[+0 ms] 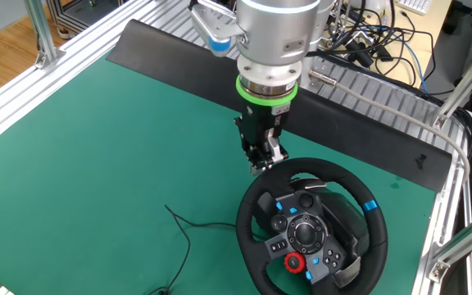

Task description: Rotate the steering wheel 90 degrees clockwise

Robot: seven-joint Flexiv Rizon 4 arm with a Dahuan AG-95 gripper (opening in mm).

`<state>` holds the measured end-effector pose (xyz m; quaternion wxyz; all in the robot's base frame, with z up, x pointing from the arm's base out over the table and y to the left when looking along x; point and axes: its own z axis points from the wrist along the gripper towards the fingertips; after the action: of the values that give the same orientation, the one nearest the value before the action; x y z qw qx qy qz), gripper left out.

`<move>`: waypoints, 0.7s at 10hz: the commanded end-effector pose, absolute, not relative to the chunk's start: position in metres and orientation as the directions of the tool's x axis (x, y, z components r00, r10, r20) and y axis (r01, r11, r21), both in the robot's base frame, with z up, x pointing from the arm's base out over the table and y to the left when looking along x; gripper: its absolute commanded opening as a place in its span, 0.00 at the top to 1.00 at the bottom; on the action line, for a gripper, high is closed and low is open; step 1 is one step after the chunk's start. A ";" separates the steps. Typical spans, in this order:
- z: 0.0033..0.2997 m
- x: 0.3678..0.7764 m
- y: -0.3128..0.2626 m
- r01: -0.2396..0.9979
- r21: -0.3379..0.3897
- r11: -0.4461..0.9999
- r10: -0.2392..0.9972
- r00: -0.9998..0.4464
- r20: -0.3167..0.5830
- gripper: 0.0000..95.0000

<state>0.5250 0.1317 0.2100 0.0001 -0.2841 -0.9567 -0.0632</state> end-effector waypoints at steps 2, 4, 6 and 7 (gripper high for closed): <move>0.214 0.507 0.140 0.556 0.097 0.826 0.555 -0.831 0.039 1.00; 0.217 0.500 0.139 0.566 0.093 0.819 0.564 -0.825 0.050 1.00; 0.219 0.494 0.138 0.585 0.093 0.805 0.583 -0.811 0.052 1.00; 0.219 0.494 0.138 0.596 0.095 0.797 0.594 -0.803 0.054 1.00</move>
<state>0.4949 0.1389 0.2184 0.0128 -0.3126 -0.9483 -0.0536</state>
